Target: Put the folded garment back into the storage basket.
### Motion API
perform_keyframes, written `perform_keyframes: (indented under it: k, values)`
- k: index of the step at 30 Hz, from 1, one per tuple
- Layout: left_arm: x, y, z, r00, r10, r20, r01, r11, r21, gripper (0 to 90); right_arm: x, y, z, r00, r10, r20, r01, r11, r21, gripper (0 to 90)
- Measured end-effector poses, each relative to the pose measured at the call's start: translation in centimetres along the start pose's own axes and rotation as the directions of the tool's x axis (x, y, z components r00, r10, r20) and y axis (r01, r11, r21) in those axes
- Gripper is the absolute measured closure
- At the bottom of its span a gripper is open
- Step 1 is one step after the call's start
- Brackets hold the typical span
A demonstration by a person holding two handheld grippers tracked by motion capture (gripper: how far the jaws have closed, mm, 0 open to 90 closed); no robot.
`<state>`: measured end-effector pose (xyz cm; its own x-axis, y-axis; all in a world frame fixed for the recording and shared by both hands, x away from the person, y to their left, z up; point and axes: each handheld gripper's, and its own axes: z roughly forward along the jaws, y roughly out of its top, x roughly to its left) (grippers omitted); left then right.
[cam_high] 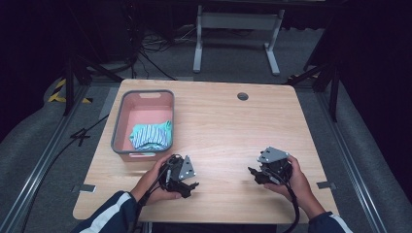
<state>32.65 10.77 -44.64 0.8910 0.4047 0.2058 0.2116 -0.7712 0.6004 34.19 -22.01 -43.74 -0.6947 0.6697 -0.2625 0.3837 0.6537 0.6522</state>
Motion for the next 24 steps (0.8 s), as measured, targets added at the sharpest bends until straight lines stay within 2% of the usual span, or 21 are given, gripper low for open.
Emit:
perform_keyframes:
  k: [6,13,17,18,19,21,23,24]
  values:
    - [-0.3,-1.2,0.3,0.9999,-0.016,0.006,0.016,0.9998,0.013,18.9,-0.2,-2.1,-0.3,0.9981,0.061,-0.004,-0.061,0.998,-0.003,26.6]
    - [-0.2,-2.1,0.3,0.9982,-0.049,0.033,0.049,0.9988,-0.005,18.4,-0.9,-5.1,-0.8,0.9864,0.158,-0.045,-0.159,0.987,-0.015,24.2]
    - [0.0,-2.8,0.4,0.9958,-0.068,0.062,0.068,0.9977,-0.004,18.1,-1.2,-7.0,-1.1,0.9822,0.184,-0.04,-0.184,0.983,-0.011,23.4]
    - [0.0,-2.8,0.4,0.9958,-0.068,0.062,0.068,0.9977,-0.004,18.1,-1.3,-7.5,-1.2,0.9774,0.206,-0.045,-0.207,0.978,-0.016,23.3]
    - [0.0,-3.1,0.6,0.9938,-0.079,0.078,0.079,0.9968,-0.001,18.1,-1.4,-8.0,-1.3,0.9755,0.213,-0.054,-0.215,0.977,-0.017,22.9]
    - [0.1,-3.3,0.7,0.9936,-0.074,0.085,0.075,0.9972,-0.005,18.1,-1.5,-8.2,-1.3,0.975,0.216,-0.052,-0.217,0.976,-0.018,22.7]
    - [0.3,-3.6,0.8,0.9892,-0.086,0.119,0.089,0.9958,-0.021,17.6,-1.7,-9.0,-1.4,0.9679,0.243,-0.063,-0.246,0.969,-0.033,21.7]
    - [0.5,-4.0,0.9,0.9836,-0.115,0.139,0.12,0.9923,-0.028,17.3,-2.0,-9.4,-1.4,0.9647,0.255,-0.067,-0.258,0.965,-0.049,20.8]
